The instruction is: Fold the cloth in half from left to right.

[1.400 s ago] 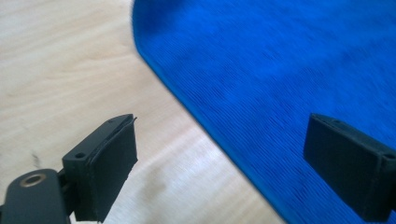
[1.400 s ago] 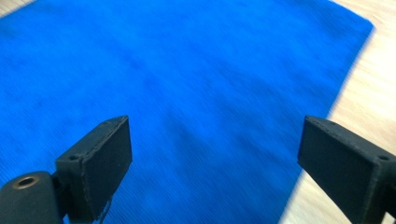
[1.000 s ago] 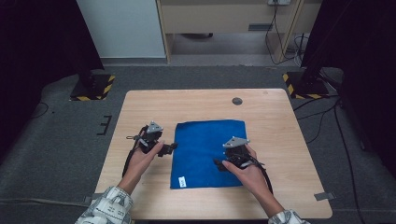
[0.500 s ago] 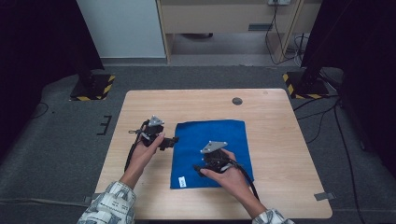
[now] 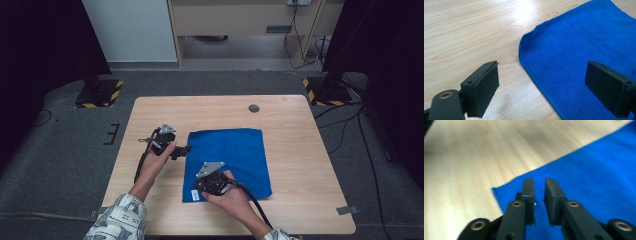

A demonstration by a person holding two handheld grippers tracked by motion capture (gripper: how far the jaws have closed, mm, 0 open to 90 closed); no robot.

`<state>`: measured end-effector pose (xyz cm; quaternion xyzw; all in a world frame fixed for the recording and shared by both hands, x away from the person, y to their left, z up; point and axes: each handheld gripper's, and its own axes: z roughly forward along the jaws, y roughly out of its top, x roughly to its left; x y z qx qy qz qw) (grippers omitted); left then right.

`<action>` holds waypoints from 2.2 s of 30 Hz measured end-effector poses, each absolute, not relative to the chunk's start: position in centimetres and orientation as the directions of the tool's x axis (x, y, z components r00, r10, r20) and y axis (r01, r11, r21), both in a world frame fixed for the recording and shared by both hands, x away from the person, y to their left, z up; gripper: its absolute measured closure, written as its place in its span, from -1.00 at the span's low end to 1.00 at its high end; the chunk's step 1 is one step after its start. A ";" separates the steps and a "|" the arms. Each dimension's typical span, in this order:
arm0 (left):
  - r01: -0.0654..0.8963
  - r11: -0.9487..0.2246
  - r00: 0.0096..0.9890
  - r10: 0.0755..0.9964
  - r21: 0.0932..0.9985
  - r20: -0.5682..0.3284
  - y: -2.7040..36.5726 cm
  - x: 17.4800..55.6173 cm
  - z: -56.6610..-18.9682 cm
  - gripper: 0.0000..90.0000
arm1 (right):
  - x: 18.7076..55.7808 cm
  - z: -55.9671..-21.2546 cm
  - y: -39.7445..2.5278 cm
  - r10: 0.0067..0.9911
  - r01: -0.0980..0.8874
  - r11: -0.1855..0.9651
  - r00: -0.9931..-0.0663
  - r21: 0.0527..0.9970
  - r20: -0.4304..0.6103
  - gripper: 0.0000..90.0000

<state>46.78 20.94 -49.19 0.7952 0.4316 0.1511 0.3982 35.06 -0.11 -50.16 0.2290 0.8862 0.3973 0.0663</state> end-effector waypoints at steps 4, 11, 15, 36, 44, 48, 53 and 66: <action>0.576 -0.319 0.589 0.801 0.753 -0.111 20.7 47.0 -49.0 -0.74 | 34.3 -50.6 1.1 0.427 0.341 0.596 -0.902 0.727 0.073 0.69; 0.575 -0.305 0.583 0.804 0.759 -0.119 20.4 47.9 -48.4 -0.74 | 33.7 -51.5 2.7 0.415 0.346 0.612 -0.906 0.712 0.083 0.23; 0.578 -0.293 0.579 0.805 0.762 -0.130 20.3 48.3 -48.5 -0.75 | 33.5 -52.0 3.3 0.414 0.343 0.629 -0.907 0.697 0.073 0.08; 0.581 -0.293 0.571 0.812 0.759 -0.124 19.9 49.5 -49.1 -0.73 | 33.9 -52.3 3.1 0.479 0.349 0.647 -0.878 0.678 -0.005 0.76; 0.566 -0.306 0.565 0.820 0.766 -0.090 19.4 50.9 -50.1 -0.49 | 33.7 -52.3 3.1 0.495 0.362 0.616 -0.869 0.699 0.013 0.91; 0.550 -0.311 0.564 0.823 0.775 -0.069 19.3 51.8 -50.5 -0.39 | 33.5 -52.4 3.2 0.491 0.359 0.611 -0.871 0.705 0.019 0.92; 0.545 -0.326 0.561 0.826 0.772 -0.047 19.4 52.3 -51.5 -0.33 | 33.6 -52.4 3.1 0.494 0.369 0.604 -0.869 0.706 0.031 0.91; 0.537 -0.379 0.604 0.796 0.753 -0.030 18.3 53.1 -52.4 0.26 | 33.6 -52.2 3.0 0.492 0.362 0.598 -0.870 0.715 0.030 0.92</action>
